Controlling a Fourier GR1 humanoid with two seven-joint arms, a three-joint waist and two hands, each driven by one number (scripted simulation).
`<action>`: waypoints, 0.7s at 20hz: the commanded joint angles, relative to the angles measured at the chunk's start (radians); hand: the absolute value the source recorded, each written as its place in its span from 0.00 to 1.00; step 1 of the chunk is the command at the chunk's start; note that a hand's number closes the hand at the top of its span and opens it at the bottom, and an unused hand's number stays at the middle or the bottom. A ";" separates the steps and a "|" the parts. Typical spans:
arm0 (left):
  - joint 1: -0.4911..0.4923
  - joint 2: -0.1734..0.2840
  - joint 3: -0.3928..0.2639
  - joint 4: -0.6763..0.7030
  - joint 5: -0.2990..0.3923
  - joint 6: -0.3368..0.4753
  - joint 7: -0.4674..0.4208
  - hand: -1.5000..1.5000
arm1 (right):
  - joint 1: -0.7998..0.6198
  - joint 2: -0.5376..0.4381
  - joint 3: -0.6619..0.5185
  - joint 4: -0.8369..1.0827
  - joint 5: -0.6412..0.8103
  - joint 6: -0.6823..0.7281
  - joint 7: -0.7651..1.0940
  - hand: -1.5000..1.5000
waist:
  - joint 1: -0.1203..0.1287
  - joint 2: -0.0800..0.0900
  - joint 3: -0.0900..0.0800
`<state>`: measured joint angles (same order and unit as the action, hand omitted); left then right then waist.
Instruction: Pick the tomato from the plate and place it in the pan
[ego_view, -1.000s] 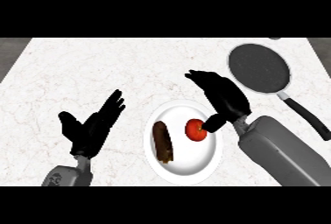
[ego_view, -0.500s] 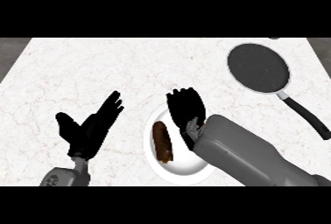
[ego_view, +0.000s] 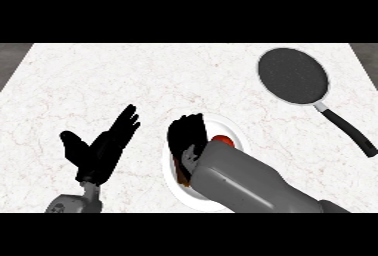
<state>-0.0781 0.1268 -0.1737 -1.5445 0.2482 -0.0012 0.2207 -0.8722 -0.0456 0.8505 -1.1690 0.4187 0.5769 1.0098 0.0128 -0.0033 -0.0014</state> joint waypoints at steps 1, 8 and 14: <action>0.029 0.018 0.002 -0.041 0.015 -0.025 0.021 0.50 | 0.009 0.043 0.063 0.004 -0.007 -0.004 0.210 0.00 | 0.006 0.000 0.001; 0.032 0.036 0.046 -0.031 0.032 -0.040 0.012 0.50 | 0.003 0.044 0.063 0.008 0.085 0.086 0.225 0.00 | -0.009 -0.001 0.000; 0.051 0.023 0.036 -0.049 0.010 -0.037 0.001 0.50 | 0.056 0.000 0.003 0.029 0.178 0.077 0.137 0.00 | -0.012 0.001 0.001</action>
<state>-0.0356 0.1442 -0.1443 -1.5767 0.2579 -0.0296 0.2179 -0.8321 -0.0543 0.8833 -1.1337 0.5596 0.6077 1.0252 0.0009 -0.0030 -0.0005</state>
